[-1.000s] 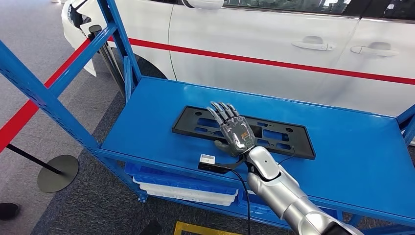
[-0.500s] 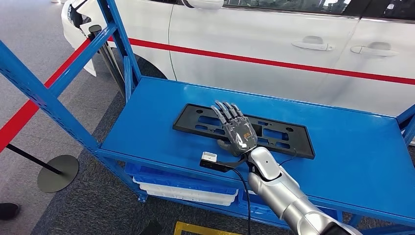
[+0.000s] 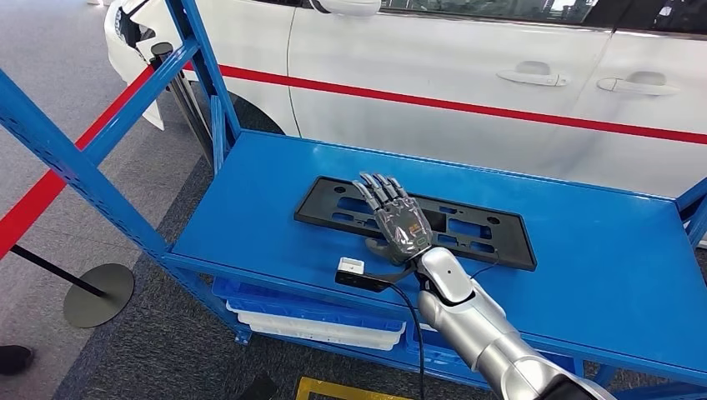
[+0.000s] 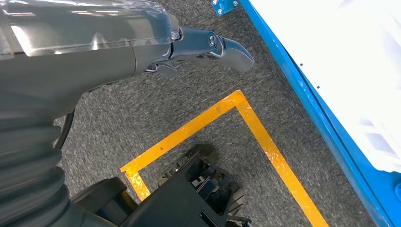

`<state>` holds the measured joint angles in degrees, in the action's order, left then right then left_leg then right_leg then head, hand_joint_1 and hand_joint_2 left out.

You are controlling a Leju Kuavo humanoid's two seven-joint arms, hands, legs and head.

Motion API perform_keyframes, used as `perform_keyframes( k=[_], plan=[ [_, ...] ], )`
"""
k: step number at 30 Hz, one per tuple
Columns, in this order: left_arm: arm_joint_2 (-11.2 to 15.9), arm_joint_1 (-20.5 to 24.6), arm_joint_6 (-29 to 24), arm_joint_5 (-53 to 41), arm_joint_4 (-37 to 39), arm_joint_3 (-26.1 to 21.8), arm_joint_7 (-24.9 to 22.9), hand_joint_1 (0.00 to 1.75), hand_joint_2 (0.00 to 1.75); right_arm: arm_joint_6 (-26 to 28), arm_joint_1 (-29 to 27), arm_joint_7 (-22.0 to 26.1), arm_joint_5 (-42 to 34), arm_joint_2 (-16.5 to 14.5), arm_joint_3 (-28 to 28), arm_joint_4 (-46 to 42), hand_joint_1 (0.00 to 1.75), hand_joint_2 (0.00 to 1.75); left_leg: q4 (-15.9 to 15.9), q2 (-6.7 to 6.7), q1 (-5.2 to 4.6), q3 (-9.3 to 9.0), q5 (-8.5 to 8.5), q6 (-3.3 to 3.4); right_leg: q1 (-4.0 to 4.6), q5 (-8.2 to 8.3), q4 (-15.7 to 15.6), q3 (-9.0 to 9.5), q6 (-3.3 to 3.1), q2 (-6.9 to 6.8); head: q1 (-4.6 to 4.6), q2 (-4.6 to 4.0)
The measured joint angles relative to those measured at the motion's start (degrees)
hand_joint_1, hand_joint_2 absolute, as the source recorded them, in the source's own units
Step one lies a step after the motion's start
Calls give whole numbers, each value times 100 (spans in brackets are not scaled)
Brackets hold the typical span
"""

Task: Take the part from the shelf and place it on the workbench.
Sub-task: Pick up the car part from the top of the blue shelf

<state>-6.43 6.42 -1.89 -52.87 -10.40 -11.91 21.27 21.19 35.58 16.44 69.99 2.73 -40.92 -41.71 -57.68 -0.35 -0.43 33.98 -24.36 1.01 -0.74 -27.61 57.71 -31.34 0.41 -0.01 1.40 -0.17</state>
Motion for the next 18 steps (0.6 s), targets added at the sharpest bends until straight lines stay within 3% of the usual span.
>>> perform_keyframes(
  k=[7,18],
  plan=[
    [0,-1,-7,-2,0,-11,23,0,175,-266,23,-114,129,-49,-4,180,0,175,0,0,0,1,0,0,0,0,0,0,0,0,0,0],
    [-2,-2,1,-13,0,-45,50,0,175,-178,80,-353,302,-203,-35,791,0,175,-1,0,0,1,0,0,0,1,0,0,1,0,0,0]
  ],
)
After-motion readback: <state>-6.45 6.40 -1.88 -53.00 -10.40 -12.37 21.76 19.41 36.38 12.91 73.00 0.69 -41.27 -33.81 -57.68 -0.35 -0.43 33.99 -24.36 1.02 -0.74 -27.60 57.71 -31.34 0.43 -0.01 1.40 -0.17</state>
